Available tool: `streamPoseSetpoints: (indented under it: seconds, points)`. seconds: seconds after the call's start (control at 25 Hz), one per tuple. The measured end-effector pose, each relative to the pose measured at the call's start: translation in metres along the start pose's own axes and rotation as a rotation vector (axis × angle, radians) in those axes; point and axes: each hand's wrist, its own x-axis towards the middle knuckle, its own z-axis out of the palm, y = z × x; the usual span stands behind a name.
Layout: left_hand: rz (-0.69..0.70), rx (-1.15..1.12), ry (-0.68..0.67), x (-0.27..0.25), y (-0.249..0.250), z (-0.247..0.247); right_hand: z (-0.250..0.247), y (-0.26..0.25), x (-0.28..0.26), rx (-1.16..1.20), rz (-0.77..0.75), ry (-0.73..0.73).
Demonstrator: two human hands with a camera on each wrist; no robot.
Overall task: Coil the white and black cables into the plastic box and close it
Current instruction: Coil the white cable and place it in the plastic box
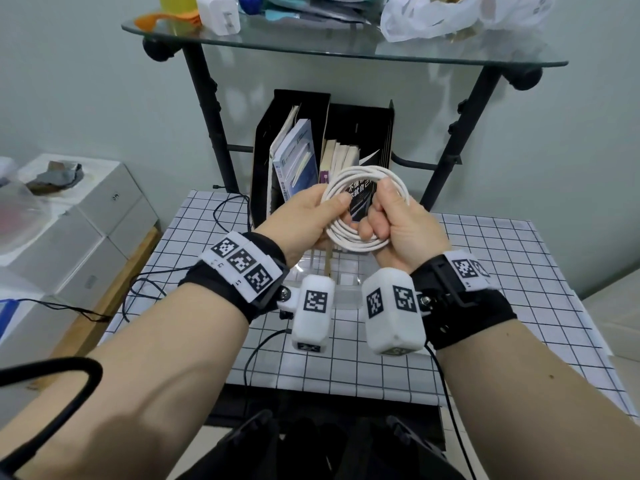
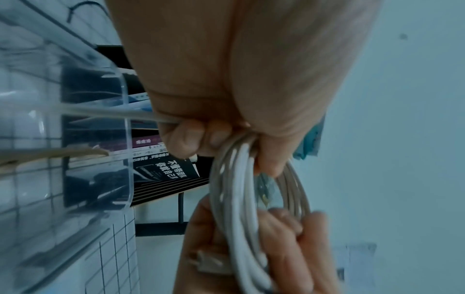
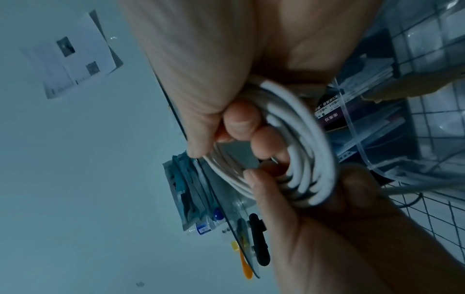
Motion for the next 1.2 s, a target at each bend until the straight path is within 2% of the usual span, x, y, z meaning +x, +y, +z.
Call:
streamPoseSetpoints:
  seconds: [0.12,0.24,0.4,0.52,0.6,0.72,0.88,1.04,1.2]
  points:
    - [0.024,0.056,0.008,0.000,0.004,0.001,0.000,-0.007,-0.002,0.016,0.052,-0.002]
    - [-0.019,0.048,-0.003,-0.001,0.010,0.001,0.003,-0.016,-0.004,0.135,0.114,-0.019]
    - [-0.046,0.019,0.016,0.003,0.010,0.004,0.009,-0.016,-0.004,0.132,0.041,0.024]
    - [-0.077,-0.004,-0.036,0.004,0.004,-0.001,0.003,-0.023,0.003,0.146,-0.042,0.131]
    - [-0.104,-0.028,-0.014,0.004,0.000,-0.002,-0.005,-0.028,0.009,0.143,-0.095,0.209]
    - [-0.130,0.020,-0.030,0.002,-0.003,0.001,-0.014,-0.030,0.017,0.039,-0.173,0.283]
    - [-0.132,0.252,-0.079,0.000,-0.001,-0.005,-0.021,-0.023,0.021,-0.118,-0.243,0.337]
    - [-0.220,0.014,-0.080,0.002,0.002,-0.005,-0.028,-0.016,0.019,-0.387,-0.296,0.318]
    - [-0.212,-0.146,-0.070,0.002,0.010,-0.004,-0.031,-0.008,0.015,-0.506,-0.290,0.246]
